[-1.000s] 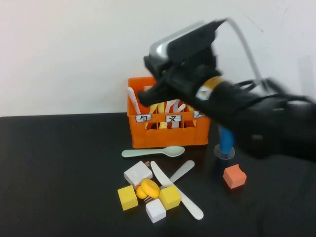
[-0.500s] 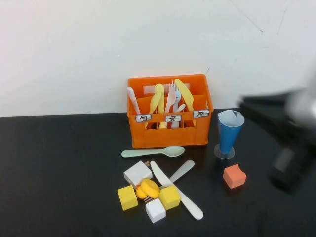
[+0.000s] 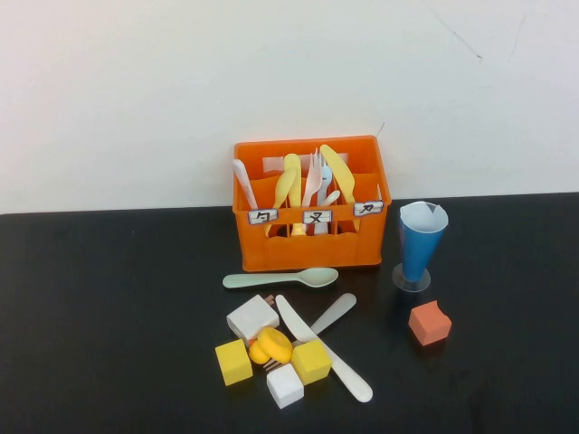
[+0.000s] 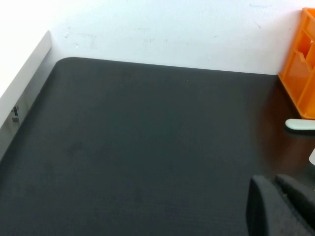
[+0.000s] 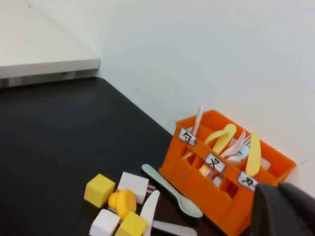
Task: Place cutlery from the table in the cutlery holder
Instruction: Pick up the knife
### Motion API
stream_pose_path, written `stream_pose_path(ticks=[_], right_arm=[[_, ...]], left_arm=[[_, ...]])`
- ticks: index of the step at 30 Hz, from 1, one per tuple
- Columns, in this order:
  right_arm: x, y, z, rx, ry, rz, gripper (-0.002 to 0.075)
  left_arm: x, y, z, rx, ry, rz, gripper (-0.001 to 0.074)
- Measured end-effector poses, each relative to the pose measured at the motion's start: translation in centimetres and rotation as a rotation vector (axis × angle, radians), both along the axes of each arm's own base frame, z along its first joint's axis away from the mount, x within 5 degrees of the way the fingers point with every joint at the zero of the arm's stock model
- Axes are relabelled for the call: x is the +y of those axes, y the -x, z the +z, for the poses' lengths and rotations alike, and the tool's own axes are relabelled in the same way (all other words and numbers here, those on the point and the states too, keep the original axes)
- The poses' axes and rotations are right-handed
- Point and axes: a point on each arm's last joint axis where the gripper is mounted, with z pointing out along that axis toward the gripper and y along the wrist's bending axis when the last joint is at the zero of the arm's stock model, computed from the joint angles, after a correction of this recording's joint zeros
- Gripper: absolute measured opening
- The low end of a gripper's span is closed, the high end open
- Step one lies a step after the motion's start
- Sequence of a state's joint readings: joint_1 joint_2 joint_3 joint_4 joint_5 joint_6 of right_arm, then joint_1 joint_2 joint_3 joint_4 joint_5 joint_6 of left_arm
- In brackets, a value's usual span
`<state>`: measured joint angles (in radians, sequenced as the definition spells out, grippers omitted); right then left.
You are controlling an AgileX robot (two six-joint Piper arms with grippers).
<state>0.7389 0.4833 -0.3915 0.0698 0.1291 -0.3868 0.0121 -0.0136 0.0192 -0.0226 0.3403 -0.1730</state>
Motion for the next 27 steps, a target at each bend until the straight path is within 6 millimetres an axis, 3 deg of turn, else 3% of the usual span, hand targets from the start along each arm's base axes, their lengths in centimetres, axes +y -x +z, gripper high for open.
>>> stream_pose_path(ticks=[7,18,27], right_arm=[[-1.8,0.2,-4.2,-0.049,-0.047,-0.122,-0.0001],[-6.8,0.9,-9.1,0.002,-0.006,-0.671,-0.0001],[-7.5,2.4,-11.3,0.068,-0.094,-0.801,-0.0001]], left_arm=[[0.0,0.0,0.0,0.0,0.0,0.0,-0.0001],[0.0,0.0,0.0,0.0,0.0,0.0,-0.0001],[0.0,0.0,0.0,0.0,0.0,0.0,-0.0001]])
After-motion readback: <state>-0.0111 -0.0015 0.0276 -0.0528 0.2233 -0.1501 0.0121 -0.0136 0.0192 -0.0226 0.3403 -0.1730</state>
